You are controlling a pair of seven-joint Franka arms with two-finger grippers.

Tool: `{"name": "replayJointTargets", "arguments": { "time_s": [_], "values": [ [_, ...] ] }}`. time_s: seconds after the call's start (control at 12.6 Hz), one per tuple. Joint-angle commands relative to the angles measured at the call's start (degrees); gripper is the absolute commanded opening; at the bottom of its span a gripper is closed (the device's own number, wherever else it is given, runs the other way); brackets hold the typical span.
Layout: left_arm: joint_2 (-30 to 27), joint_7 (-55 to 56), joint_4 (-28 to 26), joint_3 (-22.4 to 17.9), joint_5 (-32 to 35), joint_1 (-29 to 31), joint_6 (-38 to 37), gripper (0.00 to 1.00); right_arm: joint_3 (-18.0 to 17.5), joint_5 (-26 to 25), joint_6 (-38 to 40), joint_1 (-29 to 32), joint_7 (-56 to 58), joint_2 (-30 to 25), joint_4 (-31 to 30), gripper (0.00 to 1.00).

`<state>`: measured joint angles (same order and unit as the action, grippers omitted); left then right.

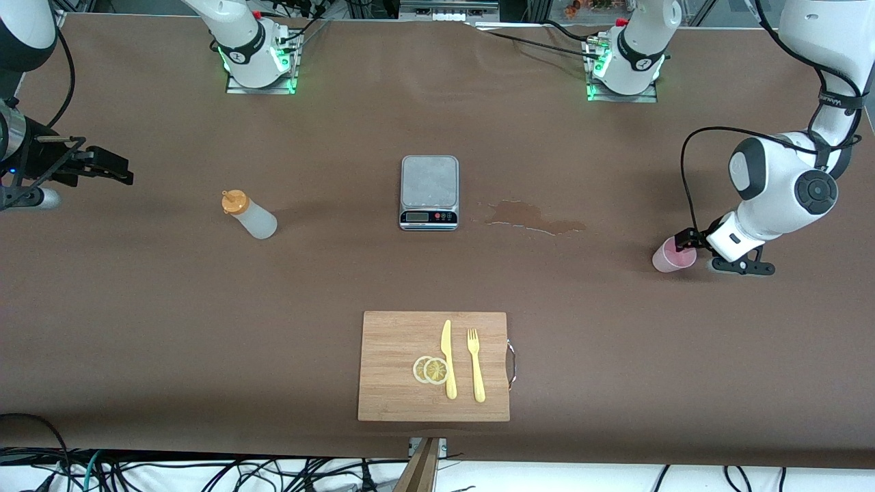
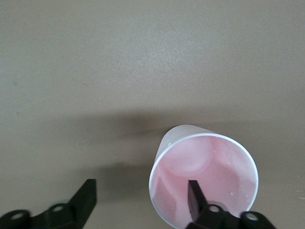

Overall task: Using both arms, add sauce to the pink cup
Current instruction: 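Carry the pink cup with the left gripper onto the scale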

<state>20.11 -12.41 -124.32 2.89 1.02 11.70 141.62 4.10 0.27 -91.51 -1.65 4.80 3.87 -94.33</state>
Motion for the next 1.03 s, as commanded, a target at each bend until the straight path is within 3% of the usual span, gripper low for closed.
{"name": "replayJointTargets", "arguments": {
  "time_s": [0.0, 0.24, 0.32, 0.64, 0.95],
  "values": [
    [-1.6, 1.2, -1.3, 0.0, -1.8, -0.5, -0.2, 0.44, -0.2, 0.8, 0.4, 0.2, -0.6, 0.3, 1.1, 1.0],
    [-1.5, 1.8, -0.9, 0.0, -1.9, -0.5, -0.6, 0.05, -0.2, 0.8, 0.4, 0.2, -0.6, 0.3, 1.1, 1.0],
    [-1.5, 1.8, -0.7, 0.0, -1.9, -0.6, -1.1, 0.0, -0.2, 0.8, 0.4, 0.2, -0.6, 0.3, 1.1, 1.0],
    [-1.9, 2.2, 3.4, 0.1, -7.7, -2.5, -7.8, 0.0, -0.2, 0.8, 0.4, 0.2, -0.7, 0.3, 1.1, 1.0],
    [-3.0, 12.6, 8.3, 0.4, -9.9, -11.8, -15.1, 0.0, -0.2, 0.8, 0.3, 0.2, -0.6, 0.3, 1.1, 1.0]
  ]
}}
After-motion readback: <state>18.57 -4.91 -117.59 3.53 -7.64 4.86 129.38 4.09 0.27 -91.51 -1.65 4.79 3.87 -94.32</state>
